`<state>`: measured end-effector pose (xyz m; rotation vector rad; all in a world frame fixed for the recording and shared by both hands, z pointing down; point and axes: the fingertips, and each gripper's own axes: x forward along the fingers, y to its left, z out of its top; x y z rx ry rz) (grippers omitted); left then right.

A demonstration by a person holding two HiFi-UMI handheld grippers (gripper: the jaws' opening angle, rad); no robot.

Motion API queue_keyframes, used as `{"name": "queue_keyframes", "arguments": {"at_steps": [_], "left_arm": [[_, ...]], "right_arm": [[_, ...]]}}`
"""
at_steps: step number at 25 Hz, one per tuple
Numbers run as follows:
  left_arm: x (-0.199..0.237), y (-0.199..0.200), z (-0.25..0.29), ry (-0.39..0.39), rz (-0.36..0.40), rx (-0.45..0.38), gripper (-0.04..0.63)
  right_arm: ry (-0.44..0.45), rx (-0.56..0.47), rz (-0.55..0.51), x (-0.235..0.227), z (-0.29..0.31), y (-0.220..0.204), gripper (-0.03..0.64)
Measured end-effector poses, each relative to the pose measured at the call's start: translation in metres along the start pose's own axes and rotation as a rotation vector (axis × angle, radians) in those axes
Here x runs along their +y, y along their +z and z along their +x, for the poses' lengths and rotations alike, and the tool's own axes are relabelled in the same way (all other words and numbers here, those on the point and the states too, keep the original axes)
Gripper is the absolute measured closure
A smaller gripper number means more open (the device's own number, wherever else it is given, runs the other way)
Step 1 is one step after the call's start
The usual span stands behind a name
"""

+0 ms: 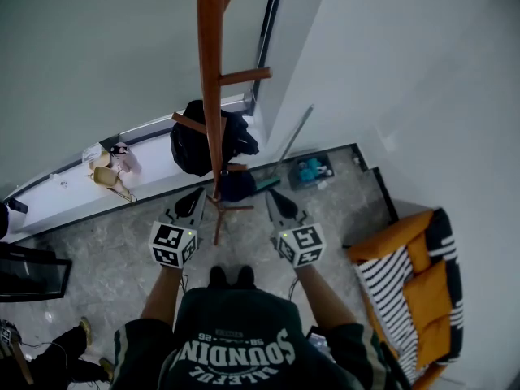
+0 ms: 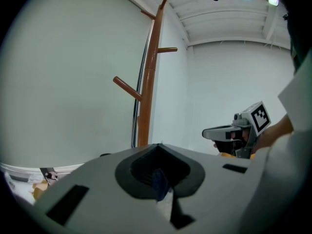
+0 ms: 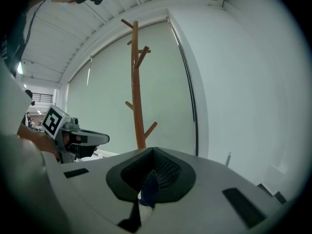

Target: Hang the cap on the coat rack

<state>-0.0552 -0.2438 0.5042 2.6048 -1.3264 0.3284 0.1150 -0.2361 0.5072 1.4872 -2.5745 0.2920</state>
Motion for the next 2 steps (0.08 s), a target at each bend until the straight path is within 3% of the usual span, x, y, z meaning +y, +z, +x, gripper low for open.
{"name": "queue_keyframes", "arguments": {"at_steps": [2], "left_arm": [[0.0012, -0.0003, 0.0007, 0.001, -0.002, 0.002, 0.595]], "right_arm": [[-0.003, 0.0, 0.008, -0.0025, 0.0016, -0.0043, 0.618]]}}
